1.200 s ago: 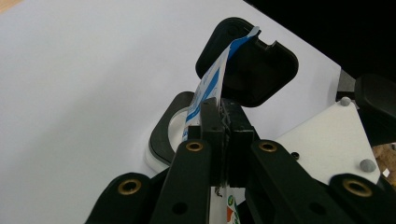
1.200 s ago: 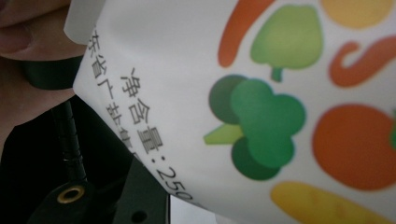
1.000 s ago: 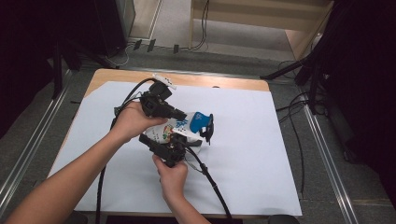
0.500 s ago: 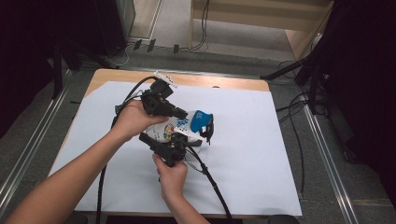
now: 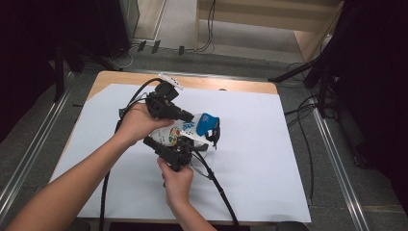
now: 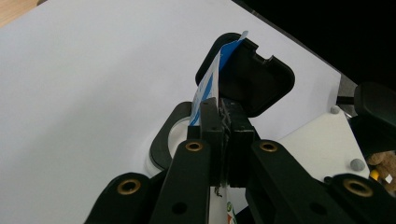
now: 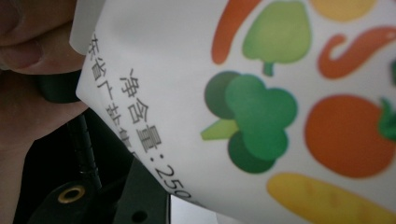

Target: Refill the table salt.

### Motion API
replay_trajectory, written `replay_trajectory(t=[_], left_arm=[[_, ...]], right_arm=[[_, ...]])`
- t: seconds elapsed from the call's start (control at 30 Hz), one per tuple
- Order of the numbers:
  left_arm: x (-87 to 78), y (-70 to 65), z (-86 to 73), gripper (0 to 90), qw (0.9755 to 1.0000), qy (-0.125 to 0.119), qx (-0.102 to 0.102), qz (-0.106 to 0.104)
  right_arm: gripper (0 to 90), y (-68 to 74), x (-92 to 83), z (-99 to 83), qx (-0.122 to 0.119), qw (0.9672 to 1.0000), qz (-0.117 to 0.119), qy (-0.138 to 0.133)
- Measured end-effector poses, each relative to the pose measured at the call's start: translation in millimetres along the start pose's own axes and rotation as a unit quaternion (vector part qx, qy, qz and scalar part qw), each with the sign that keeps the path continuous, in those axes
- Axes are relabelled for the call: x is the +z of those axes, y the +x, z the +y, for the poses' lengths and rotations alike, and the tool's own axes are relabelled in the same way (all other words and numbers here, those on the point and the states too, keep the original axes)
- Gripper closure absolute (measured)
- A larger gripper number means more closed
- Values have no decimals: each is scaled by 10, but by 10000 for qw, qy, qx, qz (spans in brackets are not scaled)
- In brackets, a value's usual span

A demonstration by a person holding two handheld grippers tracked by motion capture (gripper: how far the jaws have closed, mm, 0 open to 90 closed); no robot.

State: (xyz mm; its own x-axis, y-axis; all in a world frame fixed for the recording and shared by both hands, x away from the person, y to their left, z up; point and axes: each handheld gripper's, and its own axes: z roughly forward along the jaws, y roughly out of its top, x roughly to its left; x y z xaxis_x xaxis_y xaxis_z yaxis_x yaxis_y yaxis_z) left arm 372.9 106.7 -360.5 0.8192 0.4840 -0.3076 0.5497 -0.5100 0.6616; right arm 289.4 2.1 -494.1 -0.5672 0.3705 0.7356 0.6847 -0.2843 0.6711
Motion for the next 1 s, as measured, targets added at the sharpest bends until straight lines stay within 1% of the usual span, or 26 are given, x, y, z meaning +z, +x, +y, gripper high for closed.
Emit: replay_trajectory(t=[0.13, 0.23, 0.7, 0.87, 1.0], left_arm=[[3, -4, 12, 893, 10000, -35, -11, -7], [1, -10, 19, 893, 10000, -13, -1, 32], [1, -15, 18, 893, 10000, -19, 10, 40], [17, -2, 24, 892, 10000, -45, -34, -6], [11, -4, 21, 893, 10000, -37, -14, -12]], right_arm=[[670, 11, 0, 7, 81, 9999, 24, -88], [670, 18, -5, 8, 114, 9999, 22, -100], [667, 9, 1, 10, 78, 9999, 34, -93], [666, -2, -2, 16, 99, 9999, -10, -85], [667, 3, -8, 17, 83, 9999, -11, -68]])
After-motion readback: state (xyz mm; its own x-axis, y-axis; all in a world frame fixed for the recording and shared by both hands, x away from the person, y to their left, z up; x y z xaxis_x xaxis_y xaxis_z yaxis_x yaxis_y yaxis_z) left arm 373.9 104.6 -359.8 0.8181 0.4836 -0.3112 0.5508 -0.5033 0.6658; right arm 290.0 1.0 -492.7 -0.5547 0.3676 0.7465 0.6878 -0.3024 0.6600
